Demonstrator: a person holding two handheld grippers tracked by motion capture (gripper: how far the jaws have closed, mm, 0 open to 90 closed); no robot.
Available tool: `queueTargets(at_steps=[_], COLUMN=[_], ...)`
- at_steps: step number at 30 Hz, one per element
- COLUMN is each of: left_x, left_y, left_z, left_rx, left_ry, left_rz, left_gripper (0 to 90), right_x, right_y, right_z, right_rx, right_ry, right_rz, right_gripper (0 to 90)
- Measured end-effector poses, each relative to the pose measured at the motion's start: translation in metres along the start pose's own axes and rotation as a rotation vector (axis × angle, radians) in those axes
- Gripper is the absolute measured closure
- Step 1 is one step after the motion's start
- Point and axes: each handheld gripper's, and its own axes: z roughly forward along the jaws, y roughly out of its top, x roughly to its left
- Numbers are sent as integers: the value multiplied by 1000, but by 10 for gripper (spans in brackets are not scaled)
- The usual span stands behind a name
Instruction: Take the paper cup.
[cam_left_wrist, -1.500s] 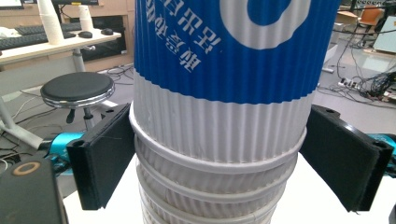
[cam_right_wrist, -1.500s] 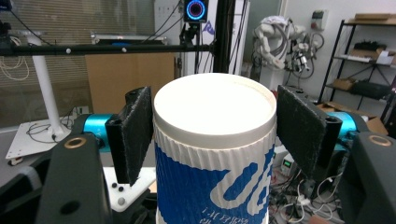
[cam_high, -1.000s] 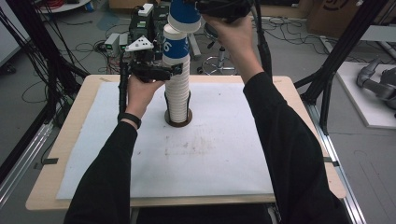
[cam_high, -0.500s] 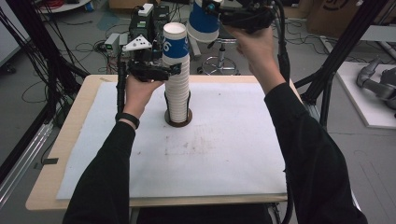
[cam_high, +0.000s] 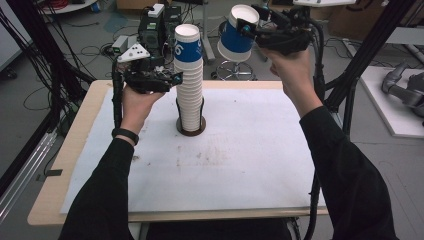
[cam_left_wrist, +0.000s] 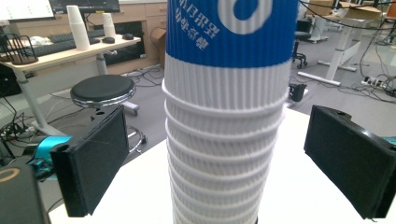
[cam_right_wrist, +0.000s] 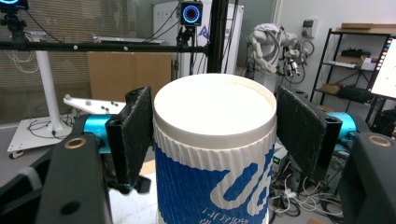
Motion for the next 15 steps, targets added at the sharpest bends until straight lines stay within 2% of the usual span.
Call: queueTargets(at_steps=[15], left_x=[-26], left_y=[-20], left_z=[-29], left_rx=[-22], left_ry=[-31], left_rz=[29], left_gripper=[65], right_x=[5], right_y=[-42], right_z=[-31], right_rx=[44], right_ry=[14], right_rz=[2], right_gripper=[304])
